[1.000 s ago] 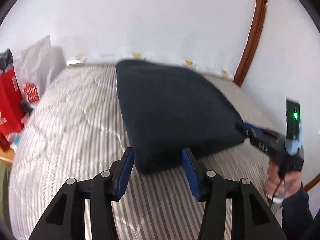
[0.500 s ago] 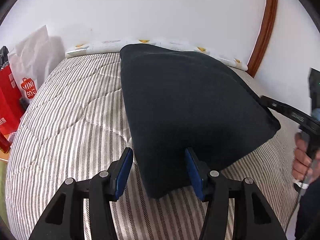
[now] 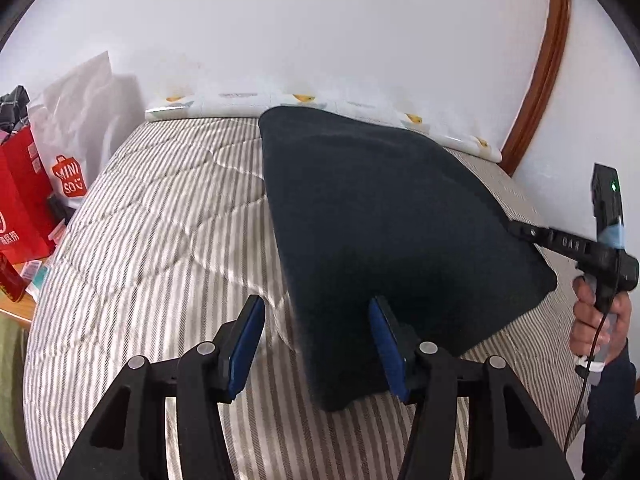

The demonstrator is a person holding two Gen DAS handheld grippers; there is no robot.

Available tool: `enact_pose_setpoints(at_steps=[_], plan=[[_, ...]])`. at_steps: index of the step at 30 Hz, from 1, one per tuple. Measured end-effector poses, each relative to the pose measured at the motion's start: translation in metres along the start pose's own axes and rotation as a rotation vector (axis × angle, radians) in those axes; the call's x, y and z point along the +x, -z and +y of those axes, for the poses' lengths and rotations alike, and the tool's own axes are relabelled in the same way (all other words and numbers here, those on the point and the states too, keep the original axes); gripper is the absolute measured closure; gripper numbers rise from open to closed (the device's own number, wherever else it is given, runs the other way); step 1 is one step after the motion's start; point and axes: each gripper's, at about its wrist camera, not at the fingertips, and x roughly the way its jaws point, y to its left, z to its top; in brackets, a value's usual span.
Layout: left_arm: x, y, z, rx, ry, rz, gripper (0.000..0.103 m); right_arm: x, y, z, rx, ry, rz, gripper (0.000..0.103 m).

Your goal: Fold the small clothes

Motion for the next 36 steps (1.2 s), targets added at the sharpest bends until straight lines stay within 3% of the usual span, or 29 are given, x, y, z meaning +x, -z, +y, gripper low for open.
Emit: enact_pose_setpoints(at_steps=[3, 6, 8, 10, 15, 18, 20, 21, 22, 23, 29, 32, 35, 36], plan=[[0.004, -0.013, 0.004, 0.0, -0.005, -0.009, 0.051, -0.009, -0.011, 0.004, -0.023, 0.064, -0.033, 0.093], [0.015, -0.031, 0.006, 0.009, -0.033, 0.0, 0.051, -0.005, -0.034, 0.008, -0.024, 0.058, -0.019, 0.076], [0.02, -0.039, 0.008, 0.011, -0.046, 0.0, 0.05, 0.005, -0.052, 0.016, -0.048, 0.063, -0.01, 0.073], [0.026, -0.047, 0.011, 0.015, -0.062, 0.0, 0.047, 0.019, -0.069, 0.022, -0.07, 0.062, 0.012, 0.061], [0.037, -0.053, 0.02, 0.006, -0.037, 0.003, 0.045, 0.065, -0.101, 0.028, -0.073, 0.069, 0.061, 0.058], [0.041, -0.052, 0.022, -0.002, -0.012, 0.002, 0.045, 0.092, -0.114, 0.023, -0.028, 0.026, 0.093, 0.058], [0.044, -0.053, 0.022, -0.007, -0.003, -0.003, 0.043, 0.108, -0.122, 0.018, 0.023, -0.006, 0.108, 0.061], [0.047, -0.053, 0.022, -0.009, 0.003, -0.004, 0.043, 0.116, -0.127, 0.016, 0.05, -0.022, 0.12, 0.07], [0.049, -0.054, 0.022, -0.01, 0.007, -0.003, 0.043, 0.122, -0.13, 0.017, 0.065, -0.043, 0.128, 0.089], [0.051, -0.054, 0.022, -0.01, 0.007, -0.002, 0.043, 0.127, -0.132, 0.018, 0.07, -0.064, 0.14, 0.096], [0.053, -0.057, 0.02, -0.008, 0.039, 0.004, 0.043, 0.086, -0.139, -0.007, 0.078, -0.059, -0.028, 0.1], [0.056, -0.058, 0.017, 0.005, 0.038, 0.002, 0.043, 0.103, -0.137, -0.019, 0.103, 0.068, 0.033, 0.103], [0.052, -0.057, 0.016, 0.002, 0.038, -0.002, 0.043, 0.097, -0.132, -0.028, 0.155, -0.027, 0.072, 0.102], [0.05, -0.056, 0.016, 0.001, 0.041, -0.001, 0.043, 0.088, -0.13, -0.025, 0.135, -0.01, 0.057, 0.101]])
